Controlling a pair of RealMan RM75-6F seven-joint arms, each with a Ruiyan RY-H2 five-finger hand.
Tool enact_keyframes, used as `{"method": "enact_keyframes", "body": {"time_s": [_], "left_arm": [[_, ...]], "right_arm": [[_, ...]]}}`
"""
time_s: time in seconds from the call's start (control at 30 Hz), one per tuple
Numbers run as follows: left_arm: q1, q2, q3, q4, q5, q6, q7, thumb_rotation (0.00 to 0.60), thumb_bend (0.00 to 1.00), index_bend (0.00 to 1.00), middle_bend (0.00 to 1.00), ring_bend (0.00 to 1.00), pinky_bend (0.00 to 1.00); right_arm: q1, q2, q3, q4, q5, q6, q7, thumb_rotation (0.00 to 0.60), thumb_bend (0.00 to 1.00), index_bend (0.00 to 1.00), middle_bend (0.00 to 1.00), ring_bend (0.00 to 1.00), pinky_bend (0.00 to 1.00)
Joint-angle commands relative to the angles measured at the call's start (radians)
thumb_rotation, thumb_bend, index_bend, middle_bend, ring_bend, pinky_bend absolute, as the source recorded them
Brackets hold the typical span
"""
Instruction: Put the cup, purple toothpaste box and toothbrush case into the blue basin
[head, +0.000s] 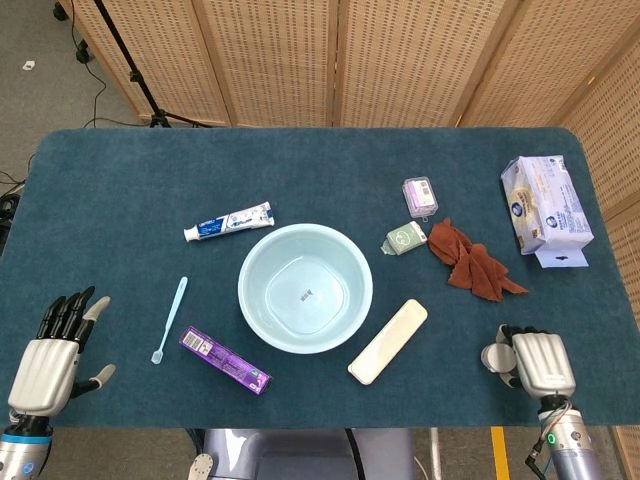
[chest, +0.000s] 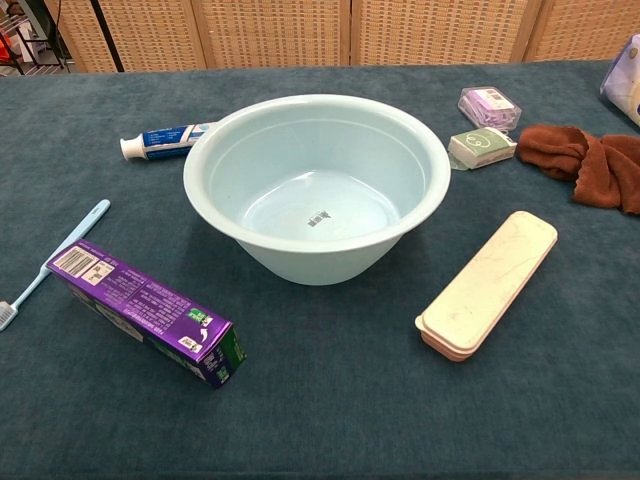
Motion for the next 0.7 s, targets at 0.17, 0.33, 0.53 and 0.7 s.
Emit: {"method": "enact_keyframes", "body": {"time_s": [0.17,0.33,0.53,0.7], "left_arm": [[0.0,0.002,-0.001,0.0,-0.002,0.0,-0.004,0.6,0.16,0.0,0.0,0.0,0.0],[0.0,0.003,-0.001,-0.002,0.0,0.002,-0.004,0.6,0.15,0.0,0.0,0.0,0.0],[0.0,0.006,-0.001,-0.002,-0.003,0.001,-0.009,0.6,0.15,0.0,0.0,0.0,0.0],[0.001,0.012,-0.003,-0.005,-0.004,0.004,-0.021,0.6,0.15,0.0,0.0,0.0,0.0]], "right_arm": [[0.017,0.014,0.015,-0.051,-0.006,0.005,-0.043,0.6,0.31,0.7,0.54,0.48,0.55],[0.039,0.027,0.034,-0.107,0.004,-0.001,-0.093,0.6,0.31,0.7,0.54,0.48,0.55],[0.069,0.031,0.055,-0.169,0.018,-0.007,-0.162,0.6,0.31,0.7,0.54,0.48,0.55],[0.115,0.021,0.084,-0.237,0.048,-0.019,-0.265,0.6,0.31,0.7,0.54,0.48,0.55]]}}
